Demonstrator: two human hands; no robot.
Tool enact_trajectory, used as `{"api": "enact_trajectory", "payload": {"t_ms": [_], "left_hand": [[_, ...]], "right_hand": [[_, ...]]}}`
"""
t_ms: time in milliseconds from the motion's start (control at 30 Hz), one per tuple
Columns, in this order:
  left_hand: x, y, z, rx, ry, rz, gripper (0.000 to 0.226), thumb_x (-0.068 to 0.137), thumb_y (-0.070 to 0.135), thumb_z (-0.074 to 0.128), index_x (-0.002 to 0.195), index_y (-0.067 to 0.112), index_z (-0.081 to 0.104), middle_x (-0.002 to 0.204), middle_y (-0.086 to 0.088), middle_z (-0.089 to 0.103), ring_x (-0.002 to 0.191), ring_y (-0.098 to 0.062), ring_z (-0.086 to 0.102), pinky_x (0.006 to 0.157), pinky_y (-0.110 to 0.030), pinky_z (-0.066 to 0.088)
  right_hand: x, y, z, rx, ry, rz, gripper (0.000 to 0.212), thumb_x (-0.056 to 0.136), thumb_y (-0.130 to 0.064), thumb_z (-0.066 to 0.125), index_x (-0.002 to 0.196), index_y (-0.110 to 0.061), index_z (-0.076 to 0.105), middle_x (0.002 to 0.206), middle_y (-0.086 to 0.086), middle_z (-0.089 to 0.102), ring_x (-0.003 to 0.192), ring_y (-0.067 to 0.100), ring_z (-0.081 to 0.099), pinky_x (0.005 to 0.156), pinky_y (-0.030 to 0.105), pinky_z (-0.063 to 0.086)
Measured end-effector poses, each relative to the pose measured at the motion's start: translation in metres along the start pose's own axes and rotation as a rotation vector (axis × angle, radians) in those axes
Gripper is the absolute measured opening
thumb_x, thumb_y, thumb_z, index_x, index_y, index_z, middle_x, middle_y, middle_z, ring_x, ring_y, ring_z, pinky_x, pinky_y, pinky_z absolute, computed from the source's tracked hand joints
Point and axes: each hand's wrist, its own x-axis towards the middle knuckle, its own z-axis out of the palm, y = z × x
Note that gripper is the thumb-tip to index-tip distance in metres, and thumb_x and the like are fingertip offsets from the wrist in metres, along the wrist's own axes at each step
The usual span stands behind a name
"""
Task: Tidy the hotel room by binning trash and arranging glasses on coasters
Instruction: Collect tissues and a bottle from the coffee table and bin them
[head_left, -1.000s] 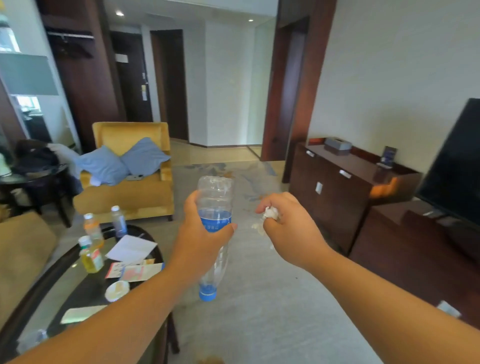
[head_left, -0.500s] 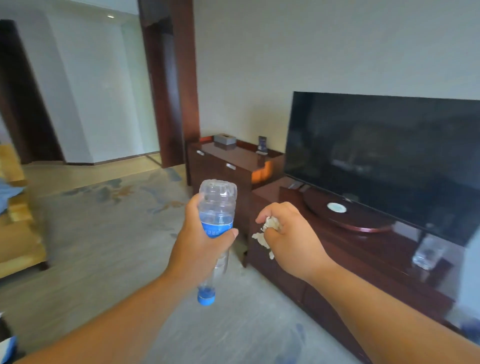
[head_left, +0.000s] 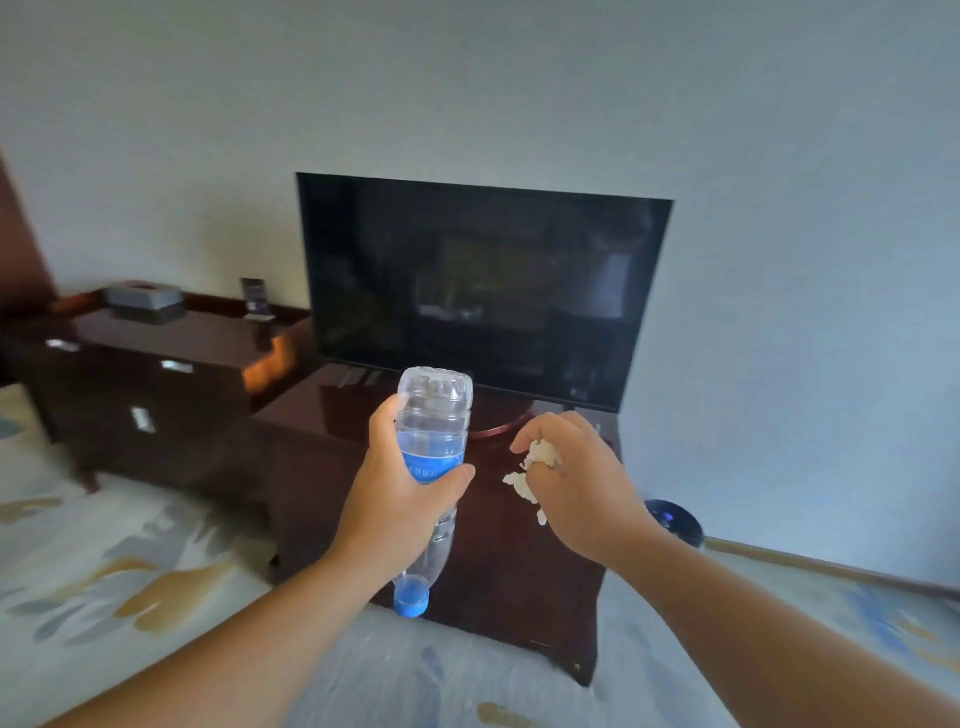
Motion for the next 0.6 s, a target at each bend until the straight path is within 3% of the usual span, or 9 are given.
{"api": "enact_trajectory", "payload": {"t_ms": [67, 167, 233, 400, 500, 600], "left_hand": [[0.013, 0.0, 0.019, -0.031, -0.066, 0.03, 0.076, 0.072, 0.039, 0.078, 0.12, 0.061, 0.022, 0.107, 0.046, 0.045, 0.096, 0.018, 0.052, 0.057, -0.005, 0.045], [0.026, -0.002, 0.054, -0.083, -0.153, 0.046, 0.075, 0.073, 0.037, 0.078, 0.125, 0.053, 0.026, 0.111, 0.036, 0.05, 0.096, 0.014, 0.054, 0.063, -0.01, 0.046], [0.029, -0.002, 0.079, -0.108, -0.209, 0.052, 0.075, 0.074, 0.036, 0.078, 0.126, 0.051, 0.026, 0.111, 0.036, 0.05, 0.097, 0.014, 0.054, 0.065, -0.011, 0.047], [0.032, 0.011, 0.146, -0.158, -0.334, 0.099, 0.077, 0.075, 0.037, 0.077, 0.116, 0.068, 0.019, 0.11, 0.047, 0.044, 0.1, 0.018, 0.051, 0.062, -0.001, 0.045], [0.036, 0.025, 0.192, -0.176, -0.377, 0.113, 0.075, 0.075, 0.038, 0.077, 0.124, 0.057, 0.024, 0.111, 0.046, 0.043, 0.101, 0.018, 0.05, 0.064, -0.003, 0.045], [0.04, 0.039, 0.241, -0.194, -0.392, 0.119, 0.078, 0.074, 0.037, 0.078, 0.131, 0.049, 0.025, 0.119, 0.032, 0.045, 0.103, 0.011, 0.052, 0.069, -0.007, 0.045]], "right_hand": [[-0.001, 0.011, -0.011, -0.01, 0.043, 0.058, 0.038, 0.088, -0.015, 0.048, 0.08, -0.051, 0.051, 0.097, -0.032, 0.043, 0.078, 0.001, 0.055, 0.052, 0.008, 0.042], [-0.008, 0.031, -0.028, -0.015, 0.075, 0.145, 0.037, 0.084, -0.013, 0.046, 0.081, -0.049, 0.053, 0.098, -0.026, 0.045, 0.073, 0.005, 0.057, 0.051, 0.016, 0.045], [-0.013, 0.046, -0.041, -0.056, 0.095, 0.187, 0.035, 0.082, -0.012, 0.046, 0.082, -0.047, 0.053, 0.097, -0.024, 0.046, 0.071, 0.001, 0.056, 0.05, 0.012, 0.041], [-0.024, 0.086, -0.079, -0.101, 0.179, 0.282, 0.034, 0.08, -0.013, 0.046, 0.083, -0.046, 0.053, 0.098, -0.03, 0.044, 0.076, -0.009, 0.053, 0.049, 0.007, 0.039], [-0.029, 0.116, -0.106, -0.133, 0.212, 0.304, 0.032, 0.079, -0.01, 0.048, 0.084, -0.042, 0.054, 0.096, -0.026, 0.046, 0.081, -0.012, 0.05, 0.056, 0.004, 0.038], [-0.033, 0.15, -0.138, -0.143, 0.222, 0.323, 0.031, 0.081, -0.011, 0.049, 0.085, -0.041, 0.054, 0.097, -0.023, 0.047, 0.079, -0.008, 0.051, 0.054, 0.008, 0.037]]}}
